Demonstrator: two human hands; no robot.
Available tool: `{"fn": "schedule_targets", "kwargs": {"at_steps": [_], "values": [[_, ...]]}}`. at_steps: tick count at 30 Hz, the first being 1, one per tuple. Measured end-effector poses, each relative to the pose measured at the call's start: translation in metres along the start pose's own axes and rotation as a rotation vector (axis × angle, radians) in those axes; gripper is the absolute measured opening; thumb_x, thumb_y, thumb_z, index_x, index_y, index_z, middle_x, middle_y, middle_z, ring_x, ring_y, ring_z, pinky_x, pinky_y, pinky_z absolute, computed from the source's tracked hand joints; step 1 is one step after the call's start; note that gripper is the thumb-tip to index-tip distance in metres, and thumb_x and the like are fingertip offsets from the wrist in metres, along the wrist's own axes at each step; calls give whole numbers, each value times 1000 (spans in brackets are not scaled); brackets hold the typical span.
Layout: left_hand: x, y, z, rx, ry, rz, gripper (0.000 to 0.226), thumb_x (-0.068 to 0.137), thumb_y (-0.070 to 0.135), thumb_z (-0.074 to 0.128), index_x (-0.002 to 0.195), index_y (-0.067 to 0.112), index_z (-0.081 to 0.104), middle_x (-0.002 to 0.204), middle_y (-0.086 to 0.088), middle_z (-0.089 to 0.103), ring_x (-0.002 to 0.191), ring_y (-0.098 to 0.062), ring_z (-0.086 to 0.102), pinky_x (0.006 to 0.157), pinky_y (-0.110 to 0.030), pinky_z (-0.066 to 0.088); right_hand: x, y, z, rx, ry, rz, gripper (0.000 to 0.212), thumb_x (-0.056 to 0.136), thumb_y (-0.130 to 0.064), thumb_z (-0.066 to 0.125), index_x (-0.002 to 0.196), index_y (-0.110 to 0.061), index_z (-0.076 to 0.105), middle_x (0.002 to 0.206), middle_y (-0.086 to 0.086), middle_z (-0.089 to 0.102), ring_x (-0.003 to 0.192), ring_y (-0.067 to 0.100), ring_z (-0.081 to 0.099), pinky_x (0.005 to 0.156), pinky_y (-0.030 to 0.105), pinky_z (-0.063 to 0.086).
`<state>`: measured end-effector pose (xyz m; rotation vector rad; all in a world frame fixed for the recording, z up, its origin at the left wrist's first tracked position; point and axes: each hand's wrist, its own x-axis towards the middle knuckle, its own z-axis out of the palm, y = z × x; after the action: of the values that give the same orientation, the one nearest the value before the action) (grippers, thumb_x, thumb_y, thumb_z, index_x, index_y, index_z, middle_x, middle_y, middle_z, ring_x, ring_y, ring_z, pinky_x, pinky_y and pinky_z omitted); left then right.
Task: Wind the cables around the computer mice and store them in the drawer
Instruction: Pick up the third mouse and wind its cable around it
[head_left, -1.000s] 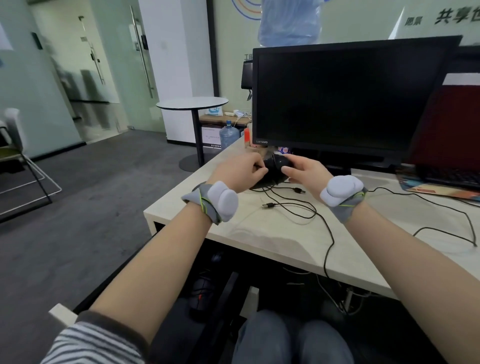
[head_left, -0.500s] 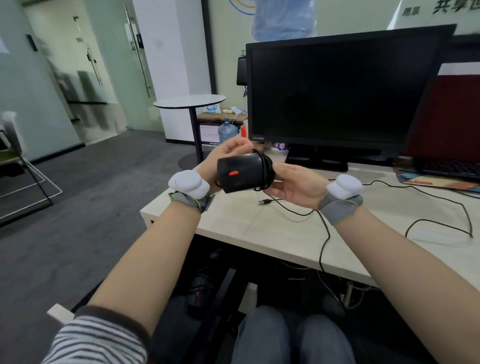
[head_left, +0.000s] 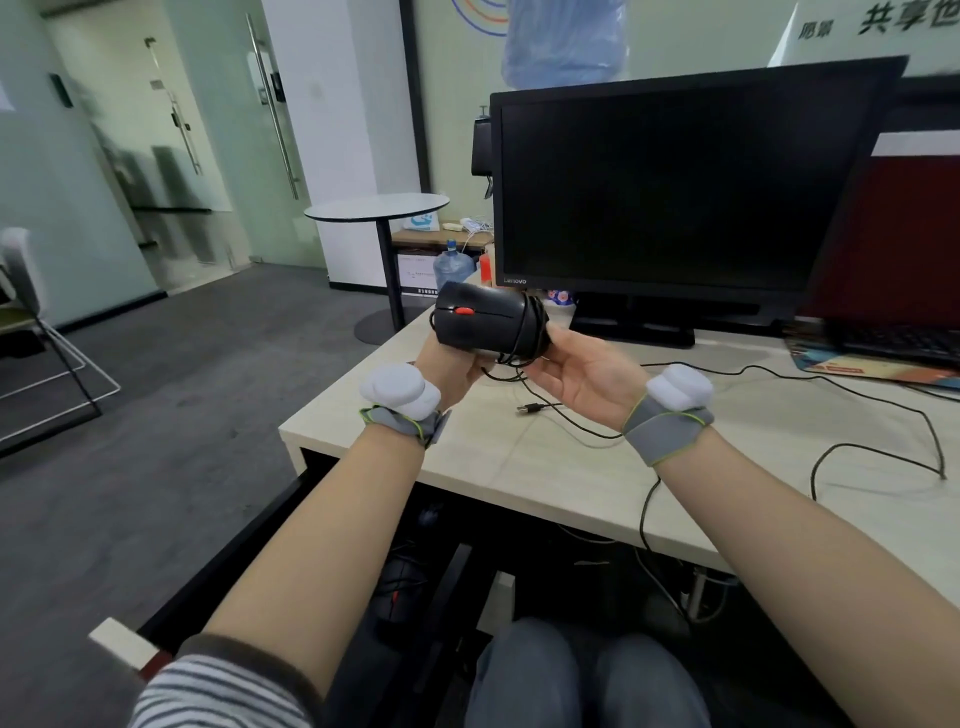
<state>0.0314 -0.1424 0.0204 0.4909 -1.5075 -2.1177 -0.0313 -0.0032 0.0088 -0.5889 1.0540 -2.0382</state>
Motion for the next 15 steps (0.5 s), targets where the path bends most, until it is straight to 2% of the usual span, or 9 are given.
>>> {"fn": "schedule_targets", "kwargs": {"at_steps": [2, 4, 6, 8, 11, 13, 15], "values": [[-2, 2, 6, 128, 54, -35, 34, 94, -4, 25, 69, 12, 42, 46, -4, 48, 29, -5, 42, 33, -9, 31, 0, 1, 0, 18, 9, -37, 21, 97, -12, 39, 93, -10, 59, 73, 1, 73, 65, 11, 70, 63, 22, 58], [-6, 1, 10, 323, 19, -2, 34, 93, -4, 25, 69, 11, 44, 50, -5, 49, 24, -4, 40, 32, -9, 29, 0, 2, 0, 37, 20, -72, 21, 97, -10, 39, 94, -9, 59, 76, 2, 73, 69, 13, 71, 66, 23, 59], [-9, -3, 10, 511, -90, 73, 29, 93, -2, 27, 78, 8, 49, 62, -6, 52, 29, -4, 44, 34, -13, 33, 1, 2, 1, 51, 26, -108, 20, 96, -9, 40, 95, -7, 60, 82, 5, 72, 74, 16, 71, 68, 24, 59], [-11, -9, 9, 637, -155, 85, 18, 97, 6, 29, 92, 6, 46, 66, -4, 54, 37, -10, 45, 37, -16, 34, 2, 0, 1, 71, 51, -151, 17, 96, -8, 41, 99, -7, 58, 83, 6, 72, 73, 16, 71, 66, 24, 59], [-13, -15, 8, 830, -191, 126, 12, 99, 15, 33, 94, 9, 42, 64, -2, 50, 50, -17, 41, 47, -21, 35, 5, -8, -2, 149, 147, -280, 17, 95, -5, 44, 109, -7, 53, 94, 9, 66, 73, 15, 71, 68, 26, 59], [-16, -18, 7, 977, -234, 171, 14, 97, 16, 34, 93, 11, 46, 68, -5, 49, 56, -19, 43, 52, -23, 37, 5, -14, -8, 84, 195, -376, 20, 95, -6, 44, 111, -12, 54, 102, 7, 64, 83, 15, 69, 77, 27, 58], [-20, -19, 8, 1171, -246, 236, 21, 96, 21, 34, 99, 11, 52, 82, -9, 57, 70, -26, 49, 65, -28, 44, 5, -16, -14, -78, 220, -433, 24, 96, -8, 43, 118, -12, 52, 113, 8, 62, 100, 17, 64, 86, 27, 54]]}}
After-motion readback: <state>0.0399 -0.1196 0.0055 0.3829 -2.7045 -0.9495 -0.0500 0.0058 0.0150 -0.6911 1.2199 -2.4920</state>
